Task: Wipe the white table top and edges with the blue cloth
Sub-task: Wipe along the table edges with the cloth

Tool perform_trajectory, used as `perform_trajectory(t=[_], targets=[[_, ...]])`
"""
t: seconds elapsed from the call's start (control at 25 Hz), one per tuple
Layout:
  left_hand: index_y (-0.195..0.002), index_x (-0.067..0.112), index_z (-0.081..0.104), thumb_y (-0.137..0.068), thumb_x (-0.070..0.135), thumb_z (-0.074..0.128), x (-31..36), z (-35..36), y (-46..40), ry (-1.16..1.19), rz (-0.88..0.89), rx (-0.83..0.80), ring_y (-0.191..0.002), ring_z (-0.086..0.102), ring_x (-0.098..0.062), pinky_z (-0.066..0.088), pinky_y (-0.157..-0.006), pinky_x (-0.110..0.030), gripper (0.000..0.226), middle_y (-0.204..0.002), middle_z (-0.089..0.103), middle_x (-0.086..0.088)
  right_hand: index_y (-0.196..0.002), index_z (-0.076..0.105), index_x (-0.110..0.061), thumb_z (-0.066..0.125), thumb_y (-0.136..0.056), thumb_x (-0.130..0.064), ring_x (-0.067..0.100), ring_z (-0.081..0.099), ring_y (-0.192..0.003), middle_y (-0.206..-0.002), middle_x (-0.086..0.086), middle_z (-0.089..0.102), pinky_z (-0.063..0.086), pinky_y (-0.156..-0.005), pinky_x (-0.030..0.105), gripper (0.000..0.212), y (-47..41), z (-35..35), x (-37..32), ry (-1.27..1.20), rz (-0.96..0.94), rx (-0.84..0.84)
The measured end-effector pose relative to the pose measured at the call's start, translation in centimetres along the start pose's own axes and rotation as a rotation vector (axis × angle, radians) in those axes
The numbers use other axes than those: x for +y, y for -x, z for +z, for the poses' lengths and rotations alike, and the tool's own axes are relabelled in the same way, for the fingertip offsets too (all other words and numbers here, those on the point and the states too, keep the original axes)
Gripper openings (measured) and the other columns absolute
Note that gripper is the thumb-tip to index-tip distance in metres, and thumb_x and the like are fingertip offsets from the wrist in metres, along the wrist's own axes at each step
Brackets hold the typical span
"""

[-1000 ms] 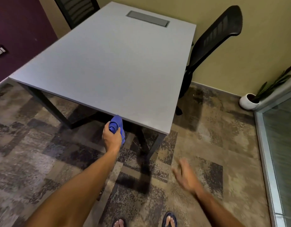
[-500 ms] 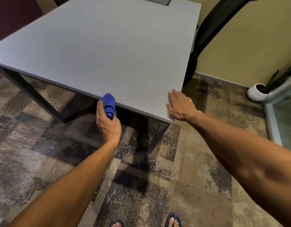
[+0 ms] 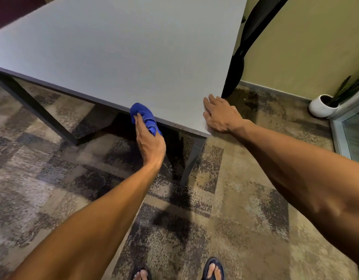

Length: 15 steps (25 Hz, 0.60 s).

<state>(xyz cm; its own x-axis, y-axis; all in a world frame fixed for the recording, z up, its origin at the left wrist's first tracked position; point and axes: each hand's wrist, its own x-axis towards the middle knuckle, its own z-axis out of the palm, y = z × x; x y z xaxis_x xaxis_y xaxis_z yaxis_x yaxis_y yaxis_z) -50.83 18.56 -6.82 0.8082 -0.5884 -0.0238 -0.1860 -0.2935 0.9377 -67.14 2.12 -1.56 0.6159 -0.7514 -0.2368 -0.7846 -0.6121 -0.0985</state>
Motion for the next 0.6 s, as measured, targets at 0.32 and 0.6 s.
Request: perform_trajectory(t=[0.32,0.6], targets=[[-0.155,0.014,0.023,-0.093,-0.006,0.051,0.6,3.1,5.6,0.025,0.074,-0.093,-0.142,0.037,-0.029,0.034,-0.116,-0.046,0.071,-0.159,0.032,-0.012,-0.164,0.009,-0.007,0.020,-0.111,-0.031,0.026,-0.005,-0.160,-0.172,0.016,0.004,-0.005,-0.129,0.042,0.058,0.4,1.7,1.0,-0.094,-0.095,0.055],[-0.155,0.013,0.020,-0.087,-0.015,0.050,1.4,5.1,10.0,0.017,0.109,-0.245,-0.146,0.031,-0.023,0.031,-0.118,-0.040,0.080,-0.163,0.023,-0.009,-0.164,0.011,-0.011,0.027,-0.113,-0.029,0.025,-0.015,-0.158,-0.173,0.009,-0.004,-0.012,-0.123,0.032,0.057,1.2,1.6,0.3,-0.356,-0.019,0.056]])
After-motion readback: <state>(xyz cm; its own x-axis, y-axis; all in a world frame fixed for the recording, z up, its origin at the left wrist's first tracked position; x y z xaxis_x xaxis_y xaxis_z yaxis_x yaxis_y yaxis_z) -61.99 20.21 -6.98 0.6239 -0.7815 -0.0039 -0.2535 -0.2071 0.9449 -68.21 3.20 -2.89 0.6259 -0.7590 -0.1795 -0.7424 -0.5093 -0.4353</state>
